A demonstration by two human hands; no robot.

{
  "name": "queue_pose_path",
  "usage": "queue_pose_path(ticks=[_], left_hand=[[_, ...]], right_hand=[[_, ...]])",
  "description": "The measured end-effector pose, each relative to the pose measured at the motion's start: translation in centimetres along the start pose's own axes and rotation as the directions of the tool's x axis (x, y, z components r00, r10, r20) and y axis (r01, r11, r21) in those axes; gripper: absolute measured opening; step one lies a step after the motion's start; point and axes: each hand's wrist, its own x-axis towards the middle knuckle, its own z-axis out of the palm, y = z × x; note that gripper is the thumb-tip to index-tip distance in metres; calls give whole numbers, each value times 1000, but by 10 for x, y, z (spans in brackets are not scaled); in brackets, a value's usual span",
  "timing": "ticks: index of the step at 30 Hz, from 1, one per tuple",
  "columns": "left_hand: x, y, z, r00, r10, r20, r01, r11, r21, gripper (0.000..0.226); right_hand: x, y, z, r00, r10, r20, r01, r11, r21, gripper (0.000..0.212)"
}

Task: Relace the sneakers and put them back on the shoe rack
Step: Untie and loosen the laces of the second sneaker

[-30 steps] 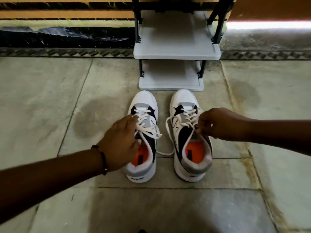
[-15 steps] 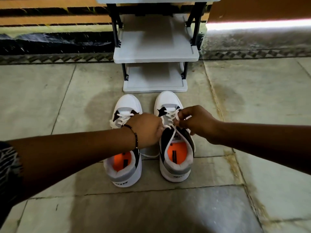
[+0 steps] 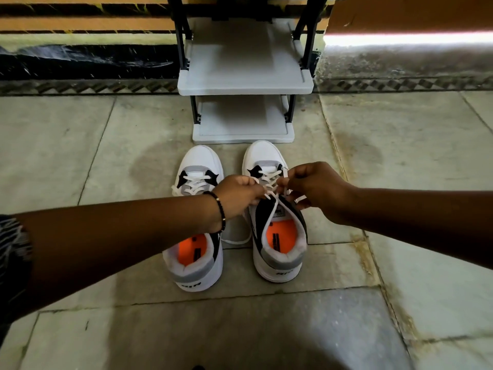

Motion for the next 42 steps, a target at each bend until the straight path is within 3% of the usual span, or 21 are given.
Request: queue_pose_path(ticks=[3, 7, 9, 14, 16, 18, 21, 23, 26, 31, 33, 36, 42], left_hand=[[-5, 8, -1, 994, 102, -32, -104, 992, -72, 19], [-10, 25, -3, 948, 305, -95, -306, 952, 3, 14], [-17, 32, -4, 909, 411, -76, -411, 912, 16, 10], [-23, 61, -15, 786, 618, 34, -614, 773, 160, 22], [-16, 63, -20, 826, 560, 62, -556, 792, 252, 26], [-10, 55, -23, 910, 403, 92, -411, 854, 321, 30], [-8, 41, -27, 969, 201, 142, -244, 859, 450, 40], [-13, 40, -29, 976, 158, 147, -208, 876, 436, 38], [-15, 39, -33, 966, 135, 221, -196, 938, 284, 14], [-14, 34, -28, 933, 84, 350, -180, 951, 251, 10], [-13, 32, -25, 931, 119, 346, -209, 949, 234, 9], [-12, 31, -22, 940, 164, 299, -273, 889, 369, 24], [-10, 30, -14, 988, 150, 25, -140, 840, 524, 44]], right_hand=[[0, -5, 1, 998, -3, 59, 7, 997, -76, 15], [-7, -11, 9, 974, -88, 209, 153, 935, -321, 10], [-9, -10, 12, 963, -128, 239, 205, 920, -335, 2], [-7, -12, 11, 959, -195, 204, 248, 928, -279, 15], [-6, -18, 10, 952, -224, 207, 279, 916, -289, 23], [-6, -27, 7, 937, -268, 226, 332, 883, -332, 24], [-3, -41, 1, 914, -332, 233, 404, 793, -455, 26], [0, -46, -4, 912, -345, 221, 409, 799, -440, 24], [2, -45, -8, 922, -311, 230, 374, 869, -325, 19], [2, -45, -11, 914, -237, 329, 336, 898, -285, 17], [0, -48, -13, 895, -180, 407, 333, 877, -346, 13], [-1, -52, -16, 888, -170, 428, 356, 843, -404, 6], [-3, -55, -16, 877, -176, 447, 354, 865, -355, 3]])
